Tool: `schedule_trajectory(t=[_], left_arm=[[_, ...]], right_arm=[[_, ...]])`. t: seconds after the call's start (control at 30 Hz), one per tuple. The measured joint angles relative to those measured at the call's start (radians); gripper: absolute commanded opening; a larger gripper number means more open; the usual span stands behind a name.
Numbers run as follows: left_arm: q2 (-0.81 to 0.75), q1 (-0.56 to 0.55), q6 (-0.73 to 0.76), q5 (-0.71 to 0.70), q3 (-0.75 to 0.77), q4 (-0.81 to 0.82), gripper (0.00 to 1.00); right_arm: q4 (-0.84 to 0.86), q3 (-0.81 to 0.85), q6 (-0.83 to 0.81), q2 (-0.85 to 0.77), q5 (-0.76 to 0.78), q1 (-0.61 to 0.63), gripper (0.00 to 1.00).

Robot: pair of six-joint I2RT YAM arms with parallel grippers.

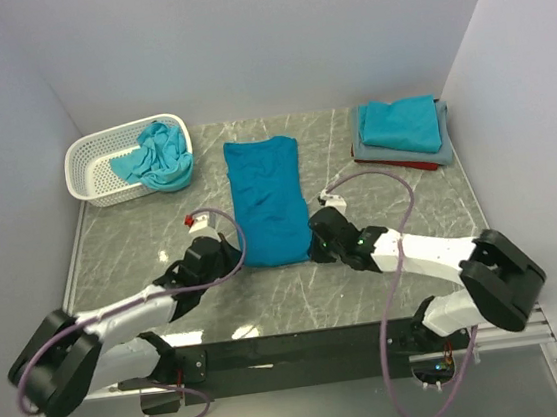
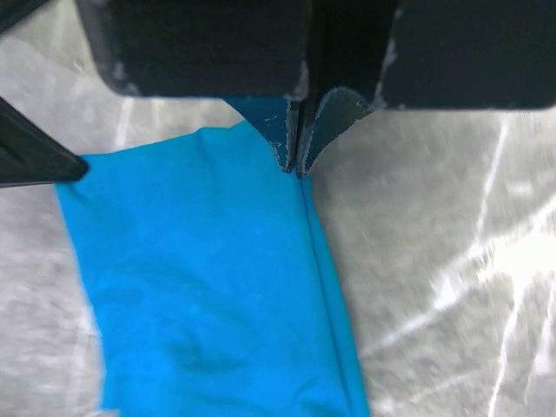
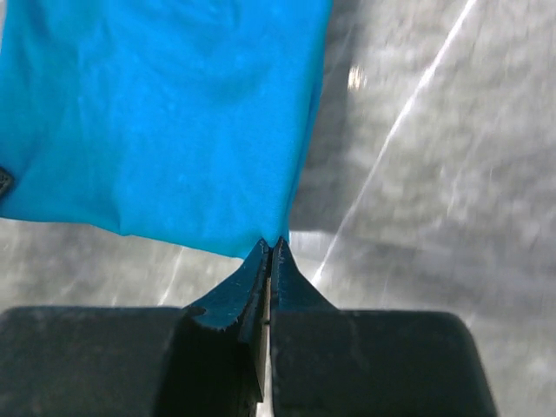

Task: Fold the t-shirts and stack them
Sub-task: Fold the tshirt

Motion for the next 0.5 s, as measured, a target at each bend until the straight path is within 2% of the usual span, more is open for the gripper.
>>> schedule_trajectory(t=[0.37, 0.5], left_arm=[[-0.456, -0.269, -0.17, -0.176, -0.056, -0.277, 0.0], [-0.517, -0.381, -0.231, -0.251, -0.051, -0.369, 0.0]], right_arm=[[-0.209, -0.093, 0.13, -0.381, 0.126, 0.201, 0.0], [-0.3, -0.102, 0.167, -0.551, 0.159, 0.241, 0.0]])
